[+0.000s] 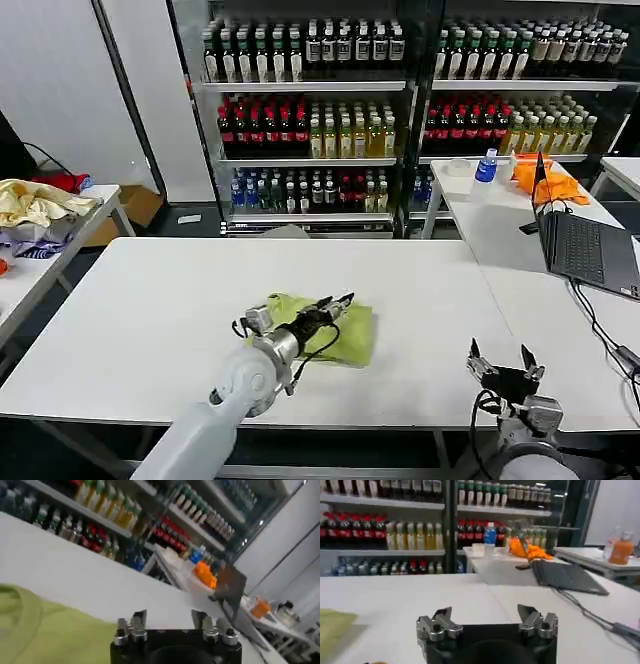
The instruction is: Fold and organize the clothes.
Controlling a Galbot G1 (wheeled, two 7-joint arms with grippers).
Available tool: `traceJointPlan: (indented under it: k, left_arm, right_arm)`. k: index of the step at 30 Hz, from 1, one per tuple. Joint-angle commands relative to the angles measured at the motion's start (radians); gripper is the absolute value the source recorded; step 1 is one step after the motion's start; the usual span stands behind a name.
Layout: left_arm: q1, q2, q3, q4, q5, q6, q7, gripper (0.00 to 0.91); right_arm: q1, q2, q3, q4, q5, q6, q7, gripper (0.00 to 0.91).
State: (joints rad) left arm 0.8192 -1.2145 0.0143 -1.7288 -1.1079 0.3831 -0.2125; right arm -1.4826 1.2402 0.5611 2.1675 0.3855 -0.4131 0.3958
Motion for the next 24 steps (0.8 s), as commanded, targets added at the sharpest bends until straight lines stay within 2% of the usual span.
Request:
traceJointPlan:
  k: [1, 7, 10, 16, 21, 22, 23, 24]
  left_arm:
    - [0.251, 0.163, -0.215, -0.209, 0.203, -0.113, 0.017, 0.907]
    - [0.369, 0.176, -0.353, -0.255, 0.291, -0.135, 0.0, 0.907]
    - [0.407, 0.177, -0.387, -0.271, 0.305, -0.137, -0.001, 0.907]
    - [0.442, 0.169, -0.415, -0.285, 0.321, -0.14, -0.006, 0.907]
    - [0.451, 0.161, -0.424, -0.294, 0.321, -0.139, -0.008, 0.907]
    - [0.452, 0.161, -0.424, -0.294, 0.322, -0.139, -0.008, 0.907]
    - [0.452, 0.162, -0.424, -0.293, 0.322, -0.139, -0.008, 0.907]
    - [0.451, 0.161, -0.425, -0.293, 0.322, -0.139, -0.008, 0.907]
  right_arm:
    - [0.269, 0.048, -0.227, -0.14, 0.212, -0.037, 0.04, 0.907]
    - [0.464, 0.144, -0.35, -0.332, 0.331, -0.072, 0.101, 0.907]
    - [0.54, 0.185, -0.377, -0.414, 0.379, -0.076, 0.123, 0.907]
    - [0.644, 0.244, -0.395, -0.551, 0.451, -0.077, 0.162, 0.907]
    - [0.681, 0.276, -0.4, -0.603, 0.498, -0.086, 0.177, 0.907]
    - [0.686, 0.279, -0.402, -0.613, 0.503, -0.086, 0.18, 0.836]
    - [0.688, 0.281, -0.404, -0.619, 0.504, -0.086, 0.185, 0.675]
    - [0.692, 0.285, -0.408, -0.633, 0.505, -0.087, 0.196, 0.232]
